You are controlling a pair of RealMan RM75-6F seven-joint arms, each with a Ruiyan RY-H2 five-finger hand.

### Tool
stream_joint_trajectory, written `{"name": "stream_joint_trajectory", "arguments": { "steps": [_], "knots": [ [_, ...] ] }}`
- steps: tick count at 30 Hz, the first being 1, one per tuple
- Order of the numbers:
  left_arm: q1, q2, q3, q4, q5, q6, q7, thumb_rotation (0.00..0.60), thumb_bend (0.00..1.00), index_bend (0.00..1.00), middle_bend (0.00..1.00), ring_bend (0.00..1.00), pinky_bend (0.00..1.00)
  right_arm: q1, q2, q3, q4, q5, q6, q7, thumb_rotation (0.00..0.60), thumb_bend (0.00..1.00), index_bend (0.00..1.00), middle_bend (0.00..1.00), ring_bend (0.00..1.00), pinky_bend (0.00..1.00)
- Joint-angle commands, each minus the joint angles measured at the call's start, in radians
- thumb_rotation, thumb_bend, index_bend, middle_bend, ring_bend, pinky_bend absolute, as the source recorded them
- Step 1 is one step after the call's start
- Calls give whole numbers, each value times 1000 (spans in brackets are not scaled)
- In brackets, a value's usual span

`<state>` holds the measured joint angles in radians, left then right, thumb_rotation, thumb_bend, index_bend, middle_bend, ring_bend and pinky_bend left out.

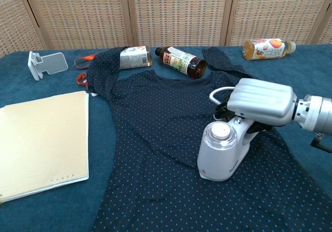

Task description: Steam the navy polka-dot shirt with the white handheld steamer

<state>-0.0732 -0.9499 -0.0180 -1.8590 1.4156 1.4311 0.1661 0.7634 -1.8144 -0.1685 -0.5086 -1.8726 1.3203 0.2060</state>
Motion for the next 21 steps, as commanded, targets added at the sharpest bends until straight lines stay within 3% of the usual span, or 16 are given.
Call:
{"name": "stream_joint_trajectory", "arguments": {
  "steps": [1,10,21],
  "knots": [
    [0,-1,0,-1,-1,0,2,600,0,0,0,0,0,-20,-8,-1,72,22,-17,43,600,1000,817,626,645,941],
    [-2,-3,0,-8,-2,-2,12,600,0,0,0,0,0,-34,-28,2,156,45,-32,105,600,1000,817,626,645,941],
    [-1,0,3,-6,0,-2,2,600,0,0,0,0,0,-8,-74,-2,99,34,4,120,600,1000,817,626,645,941]
  ]
}}
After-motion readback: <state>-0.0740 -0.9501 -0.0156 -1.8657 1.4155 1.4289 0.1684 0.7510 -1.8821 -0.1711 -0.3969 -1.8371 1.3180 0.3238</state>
